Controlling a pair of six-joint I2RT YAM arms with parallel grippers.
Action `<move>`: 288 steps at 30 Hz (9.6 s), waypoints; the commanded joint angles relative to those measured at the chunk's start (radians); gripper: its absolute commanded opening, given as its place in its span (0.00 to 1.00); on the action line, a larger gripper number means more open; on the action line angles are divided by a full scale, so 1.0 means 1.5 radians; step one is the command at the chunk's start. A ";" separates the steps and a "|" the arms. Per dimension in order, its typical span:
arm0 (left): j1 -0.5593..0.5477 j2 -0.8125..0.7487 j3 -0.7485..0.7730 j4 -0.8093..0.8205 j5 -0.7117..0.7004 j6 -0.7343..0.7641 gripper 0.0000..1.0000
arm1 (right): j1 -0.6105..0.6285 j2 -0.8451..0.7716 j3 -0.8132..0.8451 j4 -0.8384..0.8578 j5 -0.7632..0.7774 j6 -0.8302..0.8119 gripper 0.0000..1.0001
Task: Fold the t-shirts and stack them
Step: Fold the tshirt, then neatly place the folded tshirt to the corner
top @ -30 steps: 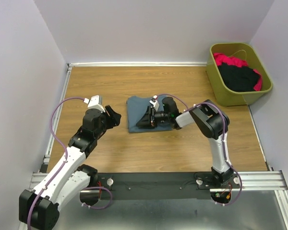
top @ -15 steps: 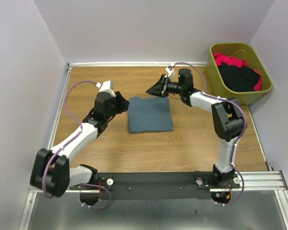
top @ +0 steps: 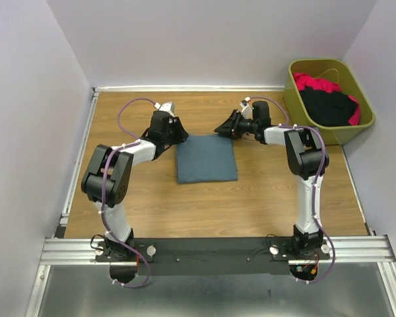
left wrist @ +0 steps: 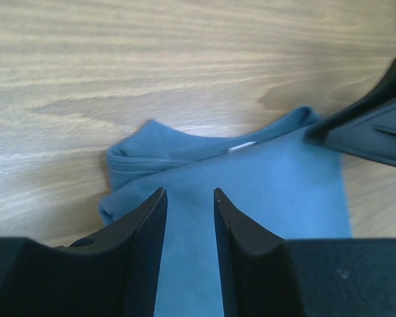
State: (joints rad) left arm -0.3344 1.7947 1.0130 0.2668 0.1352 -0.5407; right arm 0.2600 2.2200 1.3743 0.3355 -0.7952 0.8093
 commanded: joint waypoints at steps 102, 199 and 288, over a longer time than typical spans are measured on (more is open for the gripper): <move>0.138 0.039 0.094 -0.177 -0.180 -0.122 0.00 | 0.071 -0.551 -0.293 -0.459 0.409 -0.303 0.66; 0.317 0.190 0.095 0.080 -0.221 -0.534 0.00 | 0.070 -0.544 -0.106 -0.580 0.557 -0.386 0.94; 0.262 0.473 0.694 -0.350 -0.020 0.032 0.95 | 0.070 -0.611 -0.072 -0.656 0.615 -0.294 1.00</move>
State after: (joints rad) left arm 0.0307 2.4870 2.0682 -0.2264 0.1120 -0.4622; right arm 0.3607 1.3293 1.2560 -0.6312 0.0944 0.3511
